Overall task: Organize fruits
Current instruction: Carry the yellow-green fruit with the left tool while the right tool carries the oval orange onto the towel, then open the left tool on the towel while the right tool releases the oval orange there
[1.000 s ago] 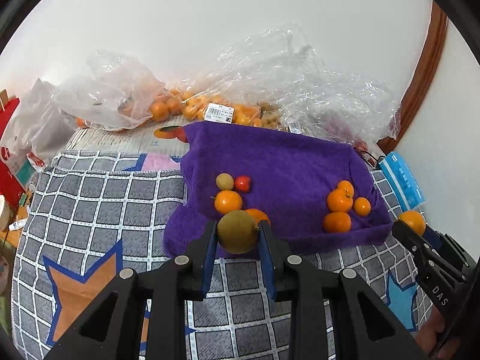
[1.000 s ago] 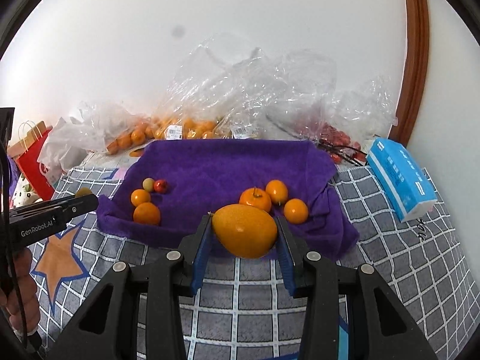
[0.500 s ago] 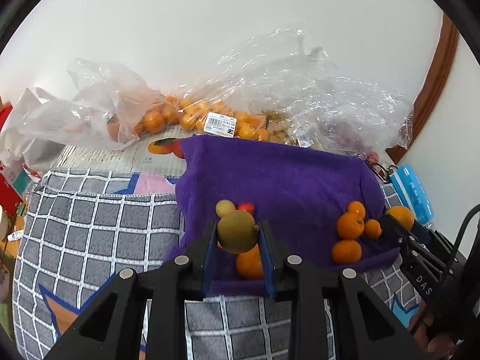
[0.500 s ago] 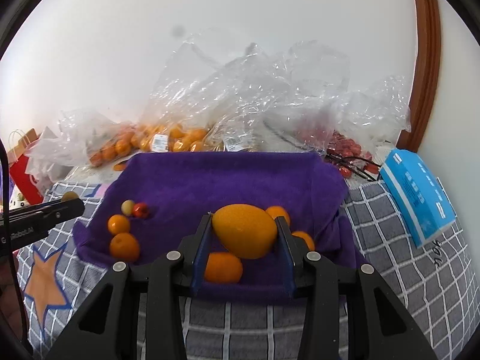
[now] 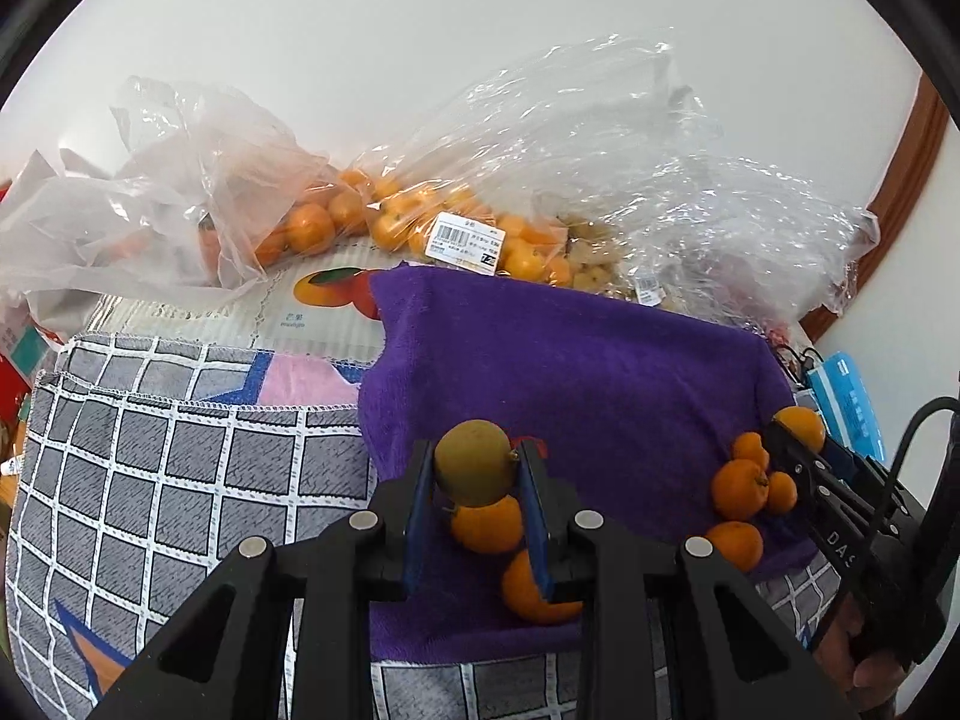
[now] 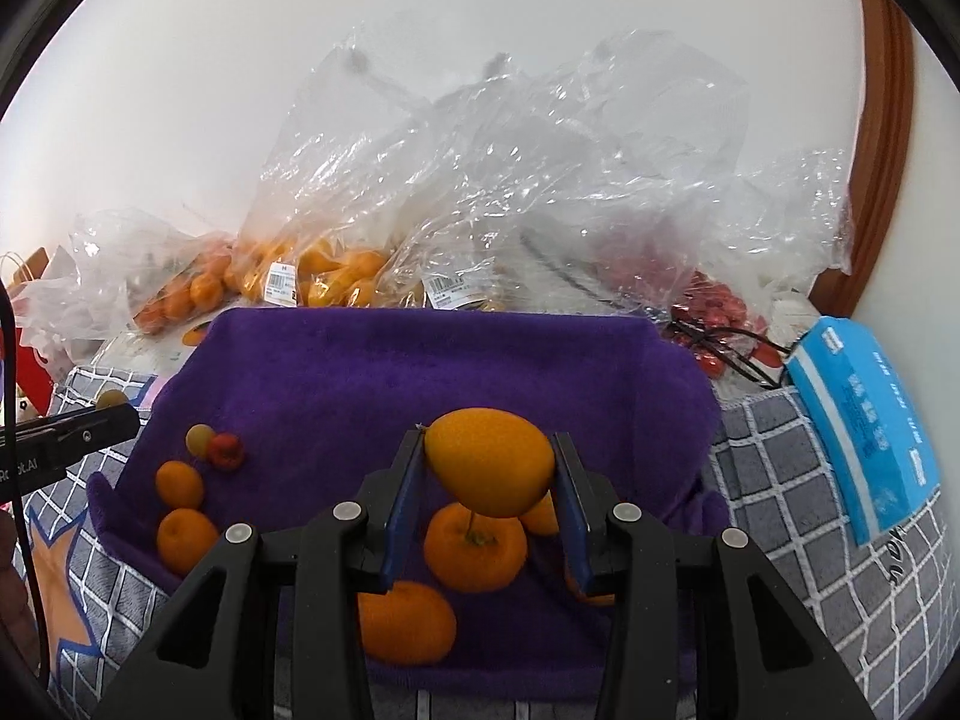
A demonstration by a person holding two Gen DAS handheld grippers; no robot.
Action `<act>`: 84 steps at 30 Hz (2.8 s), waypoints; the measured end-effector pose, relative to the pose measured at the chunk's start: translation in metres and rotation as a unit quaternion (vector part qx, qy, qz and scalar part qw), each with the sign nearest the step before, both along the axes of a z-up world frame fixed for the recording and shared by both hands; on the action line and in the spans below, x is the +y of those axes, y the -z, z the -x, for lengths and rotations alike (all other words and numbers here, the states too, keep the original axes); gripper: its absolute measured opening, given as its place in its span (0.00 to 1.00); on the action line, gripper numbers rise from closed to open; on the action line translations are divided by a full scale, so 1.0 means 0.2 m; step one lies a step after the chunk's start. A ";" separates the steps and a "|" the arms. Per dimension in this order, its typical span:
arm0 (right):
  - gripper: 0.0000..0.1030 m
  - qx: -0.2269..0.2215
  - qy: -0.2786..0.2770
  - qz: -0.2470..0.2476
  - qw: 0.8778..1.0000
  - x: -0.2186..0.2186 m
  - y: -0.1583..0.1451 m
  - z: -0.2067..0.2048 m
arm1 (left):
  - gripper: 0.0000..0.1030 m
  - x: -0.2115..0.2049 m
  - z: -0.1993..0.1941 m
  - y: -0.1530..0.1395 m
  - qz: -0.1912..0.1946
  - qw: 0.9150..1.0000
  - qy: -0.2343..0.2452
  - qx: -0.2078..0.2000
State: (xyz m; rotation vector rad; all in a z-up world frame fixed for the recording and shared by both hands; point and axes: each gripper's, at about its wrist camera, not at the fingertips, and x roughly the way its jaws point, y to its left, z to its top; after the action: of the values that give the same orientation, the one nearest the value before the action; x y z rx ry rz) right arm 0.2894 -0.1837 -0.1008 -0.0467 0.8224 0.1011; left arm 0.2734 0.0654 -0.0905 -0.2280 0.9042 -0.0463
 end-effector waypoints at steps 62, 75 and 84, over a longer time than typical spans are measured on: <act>0.41 0.036 -0.033 -0.004 0.999 0.04 0.14 -0.05 | 0.25 -0.02 -0.18 0.22 0.036 0.998 0.014 0.043; 0.41 0.036 -0.044 0.008 0.998 0.07 0.16 -0.03 | 0.25 -0.04 -0.19 0.22 0.042 0.998 0.024 0.033; 0.41 0.035 -0.041 0.006 0.999 0.07 0.15 -0.03 | 0.25 -0.05 -0.18 0.22 0.044 0.998 0.034 0.034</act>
State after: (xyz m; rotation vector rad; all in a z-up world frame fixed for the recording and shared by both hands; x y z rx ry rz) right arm 0.2946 -0.1705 -0.1311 -0.0882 0.8919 0.1763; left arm 0.3096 0.0556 -0.1337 -0.2826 0.9782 -0.1430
